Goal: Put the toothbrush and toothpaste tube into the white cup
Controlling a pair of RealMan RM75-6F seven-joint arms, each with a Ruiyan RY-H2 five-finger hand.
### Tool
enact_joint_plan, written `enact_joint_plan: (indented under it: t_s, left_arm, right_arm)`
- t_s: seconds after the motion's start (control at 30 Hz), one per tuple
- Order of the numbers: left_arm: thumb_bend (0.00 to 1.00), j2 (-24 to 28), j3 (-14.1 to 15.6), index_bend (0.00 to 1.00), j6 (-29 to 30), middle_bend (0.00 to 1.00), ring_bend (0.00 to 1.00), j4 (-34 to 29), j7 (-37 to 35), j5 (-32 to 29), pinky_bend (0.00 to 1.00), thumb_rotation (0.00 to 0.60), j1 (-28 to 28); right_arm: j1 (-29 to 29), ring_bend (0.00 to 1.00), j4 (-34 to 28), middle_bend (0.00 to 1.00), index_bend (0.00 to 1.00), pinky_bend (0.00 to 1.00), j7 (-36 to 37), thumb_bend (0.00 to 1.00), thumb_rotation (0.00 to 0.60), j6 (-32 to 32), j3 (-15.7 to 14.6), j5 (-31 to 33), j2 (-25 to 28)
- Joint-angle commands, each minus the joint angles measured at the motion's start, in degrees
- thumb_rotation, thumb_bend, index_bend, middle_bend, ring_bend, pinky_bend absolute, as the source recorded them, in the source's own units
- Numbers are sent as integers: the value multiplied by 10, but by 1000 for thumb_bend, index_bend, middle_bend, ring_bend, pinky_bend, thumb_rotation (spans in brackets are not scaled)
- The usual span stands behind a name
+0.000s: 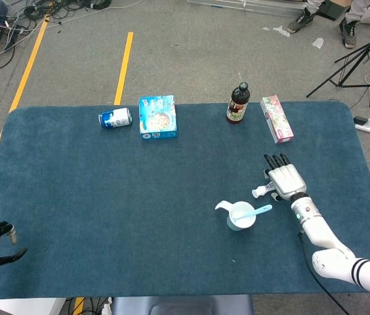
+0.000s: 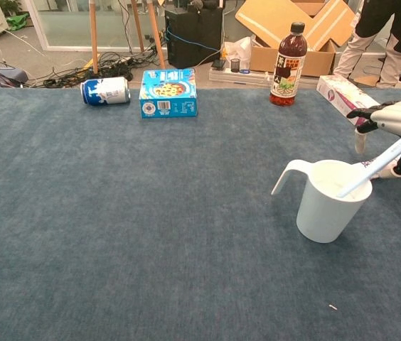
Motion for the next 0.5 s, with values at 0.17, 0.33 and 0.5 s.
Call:
enact_joint_plan:
  t_s: [0.17,0.33,0.5]
  left_arm:
    - [2,1,0,659,0,544,437,0,-2,0,409,600,0]
    - [2,2,0,659,-1,544,437,-1,-4,0,408,600,0]
    - [2,3,0,659,-1,544,437,-2,-7,1,409,600,0]
  right_arm:
    - [6,0,18,0,424,0,-10,129,600,-9,2,3,-16]
    - [11,0,31,0,438,0,-20,132,600,-18,3,13,-27]
    - [15,0,41,0,467,0,-29,144,600,-24,5,20,-38]
